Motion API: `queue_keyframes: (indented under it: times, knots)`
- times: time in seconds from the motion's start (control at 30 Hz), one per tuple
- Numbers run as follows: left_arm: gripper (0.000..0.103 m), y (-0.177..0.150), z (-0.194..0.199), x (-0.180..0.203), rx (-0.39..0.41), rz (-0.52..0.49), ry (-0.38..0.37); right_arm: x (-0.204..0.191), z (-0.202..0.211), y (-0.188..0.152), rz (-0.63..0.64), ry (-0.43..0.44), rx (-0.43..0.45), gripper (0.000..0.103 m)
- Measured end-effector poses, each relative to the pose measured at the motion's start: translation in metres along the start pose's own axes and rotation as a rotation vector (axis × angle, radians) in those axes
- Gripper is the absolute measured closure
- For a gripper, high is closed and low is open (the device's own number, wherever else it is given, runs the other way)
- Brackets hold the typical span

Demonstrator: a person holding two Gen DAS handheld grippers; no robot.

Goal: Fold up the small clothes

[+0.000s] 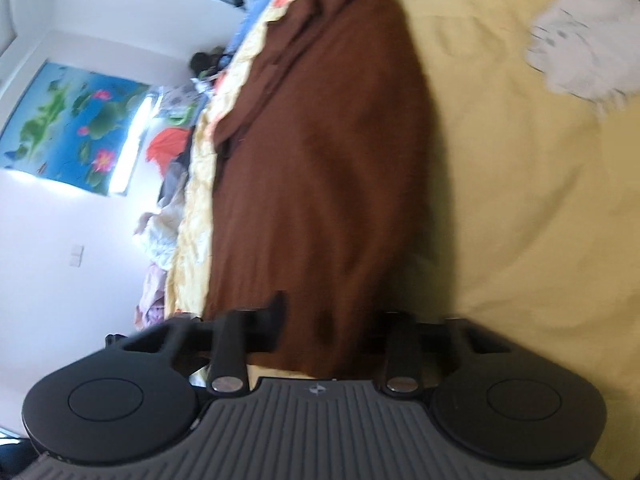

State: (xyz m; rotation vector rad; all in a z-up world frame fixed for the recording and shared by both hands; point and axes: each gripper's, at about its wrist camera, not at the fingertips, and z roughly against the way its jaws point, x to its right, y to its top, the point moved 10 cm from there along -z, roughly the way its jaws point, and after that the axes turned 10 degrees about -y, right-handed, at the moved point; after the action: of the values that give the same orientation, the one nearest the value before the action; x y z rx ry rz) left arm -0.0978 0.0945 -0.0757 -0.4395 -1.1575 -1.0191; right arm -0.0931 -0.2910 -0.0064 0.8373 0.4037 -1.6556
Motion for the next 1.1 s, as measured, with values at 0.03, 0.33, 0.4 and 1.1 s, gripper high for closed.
queue_keyframes:
  times: [0.03, 0.33, 0.4, 1.1]
  knots:
    - [0.08, 0.0, -0.001, 0.0, -0.005, -0.012, 0.016, 0.003, -0.001, 0.0, -0.005, -0.009, -0.004, 0.085]
    - [0.097, 0.041, 0.004, 0.041, 0.033, -0.165, -0.019, -0.024, 0.014, 0.025, 0.042, 0.062, 0.049, 0.088]
    - [0.097, 0.069, 0.004, 0.061, 0.067, -0.214, -0.051, -0.041, 0.02, 0.051, 0.066, 0.101, 0.082, 0.088]
    - [0.072, 0.382, -0.166, 0.065, 0.349, -0.163, 0.142, -0.032, -0.123, 0.409, -0.153, 0.093, 0.38, 0.026]
